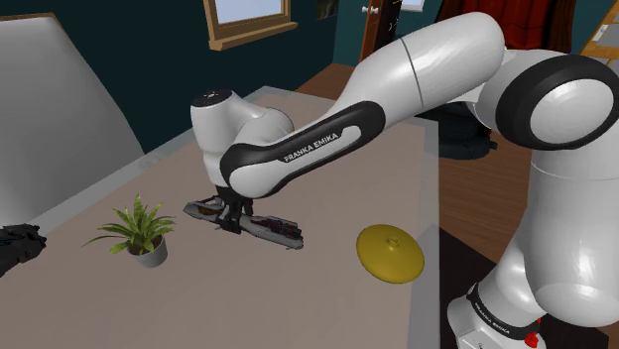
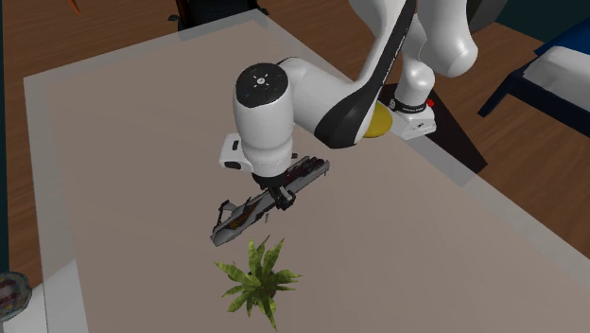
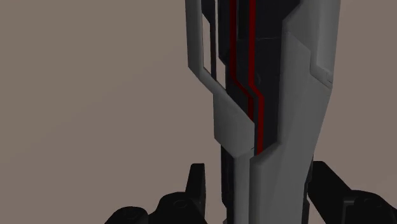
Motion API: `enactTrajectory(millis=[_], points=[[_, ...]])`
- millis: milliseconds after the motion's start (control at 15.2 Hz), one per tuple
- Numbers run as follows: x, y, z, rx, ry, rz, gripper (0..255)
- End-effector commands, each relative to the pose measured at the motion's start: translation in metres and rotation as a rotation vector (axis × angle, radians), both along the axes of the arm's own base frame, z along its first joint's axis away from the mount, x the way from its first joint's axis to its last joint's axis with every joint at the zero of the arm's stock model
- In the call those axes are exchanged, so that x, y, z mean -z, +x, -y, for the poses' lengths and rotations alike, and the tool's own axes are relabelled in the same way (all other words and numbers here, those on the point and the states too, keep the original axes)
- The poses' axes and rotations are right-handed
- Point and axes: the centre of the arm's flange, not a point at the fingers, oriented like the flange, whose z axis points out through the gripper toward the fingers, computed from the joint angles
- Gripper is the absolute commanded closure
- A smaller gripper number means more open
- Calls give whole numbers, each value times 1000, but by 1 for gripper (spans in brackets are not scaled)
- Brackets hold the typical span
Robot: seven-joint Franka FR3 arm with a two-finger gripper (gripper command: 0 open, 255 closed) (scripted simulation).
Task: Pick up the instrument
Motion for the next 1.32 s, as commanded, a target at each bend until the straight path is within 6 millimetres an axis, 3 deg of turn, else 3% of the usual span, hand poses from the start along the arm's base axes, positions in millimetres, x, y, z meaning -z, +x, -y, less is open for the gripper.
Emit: enactTrajectory(millis=[0,528,1254], points=[[1,0,1,0,0,0,255],[1,0,-1,0,0,0,255],[-57,0,-1,0,0,0,255]])
